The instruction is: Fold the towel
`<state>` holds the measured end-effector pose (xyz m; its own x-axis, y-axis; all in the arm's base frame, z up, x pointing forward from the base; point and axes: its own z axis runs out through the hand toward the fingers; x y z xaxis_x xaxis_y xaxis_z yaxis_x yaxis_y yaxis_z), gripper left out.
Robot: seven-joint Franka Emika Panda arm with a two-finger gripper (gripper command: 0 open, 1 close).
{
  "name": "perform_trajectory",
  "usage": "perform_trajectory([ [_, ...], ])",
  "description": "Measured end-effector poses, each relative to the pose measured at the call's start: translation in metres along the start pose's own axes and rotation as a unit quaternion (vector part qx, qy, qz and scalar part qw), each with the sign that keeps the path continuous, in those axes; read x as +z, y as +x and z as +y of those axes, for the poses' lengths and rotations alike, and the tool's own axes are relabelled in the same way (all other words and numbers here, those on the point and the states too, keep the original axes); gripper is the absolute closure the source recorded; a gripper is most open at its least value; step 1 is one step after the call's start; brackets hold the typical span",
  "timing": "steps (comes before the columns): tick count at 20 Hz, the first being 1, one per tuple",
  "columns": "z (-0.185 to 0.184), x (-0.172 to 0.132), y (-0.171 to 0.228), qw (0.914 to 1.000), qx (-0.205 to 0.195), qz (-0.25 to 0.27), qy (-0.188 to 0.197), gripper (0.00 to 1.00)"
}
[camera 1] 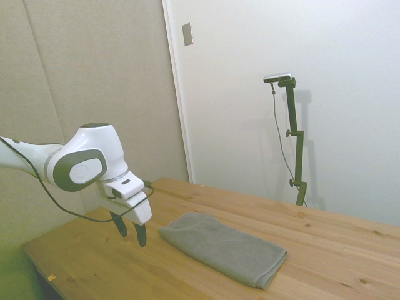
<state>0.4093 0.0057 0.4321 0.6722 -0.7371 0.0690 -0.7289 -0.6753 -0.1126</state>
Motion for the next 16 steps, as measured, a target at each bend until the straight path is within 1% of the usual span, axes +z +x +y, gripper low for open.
perform_trajectory([
  [3,-0.001,0.0,0.001,1.0,-0.004,0.001,0.0,0.0],
  [6,-0.017,-0.008,0.017,0.9996,0.002,0.029,0.002,0.0],
  [9,-0.057,-0.009,0.039,0.9973,0.033,0.065,-0.011,0.0],
  [11,-0.088,0.004,0.052,0.994,0.065,0.081,-0.035,0.0],
  [13,-0.12,0.018,0.061,0.9898,0.088,0.092,-0.065,0.0],
  [16,-0.173,0.037,0.059,0.9848,0.099,0.103,-0.099,0.0],
])
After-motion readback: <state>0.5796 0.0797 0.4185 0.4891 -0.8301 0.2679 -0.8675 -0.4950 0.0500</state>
